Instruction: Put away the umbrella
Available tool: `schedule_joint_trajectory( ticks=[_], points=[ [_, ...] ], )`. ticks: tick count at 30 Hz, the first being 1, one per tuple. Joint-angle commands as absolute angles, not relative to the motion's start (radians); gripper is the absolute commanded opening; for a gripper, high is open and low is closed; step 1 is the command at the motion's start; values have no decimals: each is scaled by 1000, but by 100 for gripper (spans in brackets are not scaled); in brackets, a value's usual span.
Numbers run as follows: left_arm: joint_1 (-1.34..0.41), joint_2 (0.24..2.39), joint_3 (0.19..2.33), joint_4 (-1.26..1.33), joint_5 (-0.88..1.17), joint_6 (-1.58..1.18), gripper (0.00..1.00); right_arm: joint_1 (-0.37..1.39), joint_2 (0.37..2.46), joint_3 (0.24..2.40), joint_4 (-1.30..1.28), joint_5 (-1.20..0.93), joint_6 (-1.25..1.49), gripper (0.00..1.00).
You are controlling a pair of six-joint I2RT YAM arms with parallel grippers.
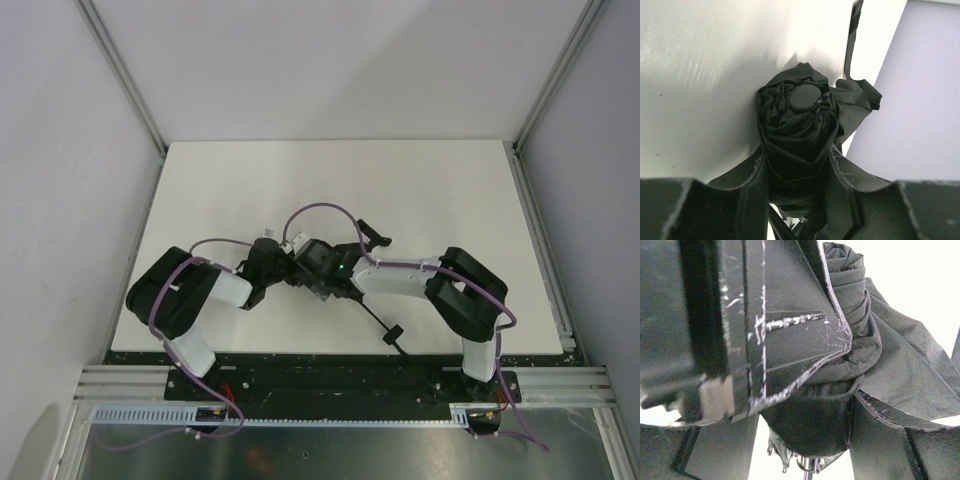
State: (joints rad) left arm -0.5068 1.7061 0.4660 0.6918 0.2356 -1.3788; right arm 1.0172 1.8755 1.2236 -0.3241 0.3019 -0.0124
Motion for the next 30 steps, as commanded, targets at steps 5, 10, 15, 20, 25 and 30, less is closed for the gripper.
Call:
schedule_joint_trajectory(
  ticks=[5, 10, 15, 20, 25, 30],
  points=[
    [-508, 1698, 455, 402, 158, -1304, 0, 1030, 2003, 1228, -305, 486, -23, 31],
    [-506, 1687, 468, 393, 172, -1294, 2, 997, 2018, 1213, -318, 337, -9, 4],
    [-501, 1656, 473, 392, 178, -1263, 48, 938, 2002, 1185, -318, 102, 17, 0],
    [-500, 1620, 475, 392, 171, -1234, 95, 848, 1973, 1138, -264, -191, 66, 0],
    [-499, 1648, 478, 392, 175, -1236, 99, 762, 1969, 1112, -202, -415, 119, 0],
    [-500, 1703, 472, 393, 180, -1258, 97, 687, 1970, 1087, -111, -596, 183, 0]
  ],
)
